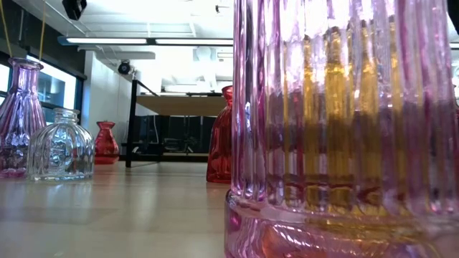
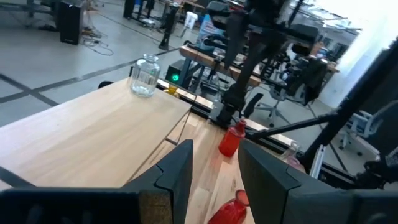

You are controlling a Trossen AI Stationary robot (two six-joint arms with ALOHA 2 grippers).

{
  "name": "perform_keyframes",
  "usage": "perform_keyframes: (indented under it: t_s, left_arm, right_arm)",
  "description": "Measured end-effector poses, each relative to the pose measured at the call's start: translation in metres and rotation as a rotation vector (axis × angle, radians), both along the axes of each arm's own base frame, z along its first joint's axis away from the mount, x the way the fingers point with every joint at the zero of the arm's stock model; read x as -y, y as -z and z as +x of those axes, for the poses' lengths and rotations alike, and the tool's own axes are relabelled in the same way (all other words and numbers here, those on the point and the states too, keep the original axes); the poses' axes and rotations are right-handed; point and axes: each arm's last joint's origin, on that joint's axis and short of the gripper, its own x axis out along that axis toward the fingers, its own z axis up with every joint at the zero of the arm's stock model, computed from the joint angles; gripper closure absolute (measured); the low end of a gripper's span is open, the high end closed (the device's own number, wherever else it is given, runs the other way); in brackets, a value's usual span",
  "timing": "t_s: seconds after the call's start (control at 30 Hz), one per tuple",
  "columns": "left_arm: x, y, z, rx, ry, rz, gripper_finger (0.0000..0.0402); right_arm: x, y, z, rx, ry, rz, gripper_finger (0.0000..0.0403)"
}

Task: Sort vases onto shelf
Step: Put the center red vase on the shelf

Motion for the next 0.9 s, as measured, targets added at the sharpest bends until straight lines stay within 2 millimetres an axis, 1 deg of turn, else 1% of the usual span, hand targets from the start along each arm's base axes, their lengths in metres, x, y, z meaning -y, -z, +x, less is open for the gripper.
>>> perform_keyframes:
  t_s: [0.17, 0.37, 0.53, 0.7, 0.9]
  left_arm:
    - [0.002, 0.003, 0.008, -0.015, -0.042, -0.058, 0.0282]
    - [0.005, 0.009, 0.019, -0.080, -0.036, -0.037, 0.0282]
    - [0.006, 0.009, 0.025, -0.086, -0.073, -0.017, 0.0282]
    - [0.010, 0.009, 0.032, -0.088, 0.001, -0.035, 0.0282]
    - [0.013, 0.011, 0.039, -0.100, 0.039, -0.040, 0.0282]
  right_arm:
    - [0.000, -0.003, 0.004, 0.057, -0.007, 0.004, 0.0288]
    - [0.000, -0.003, 0.005, 0.060, 0.003, 0.020, 0.0288]
    - [-0.001, -0.003, 0.005, 0.061, -0.007, 0.035, 0.0289]
    - [-0.002, -0.003, 0.005, 0.061, -0.003, 0.054, 0.0289]
    - [-0.008, -0.003, 0.005, 0.059, 0.006, 0.088, 0.0288]
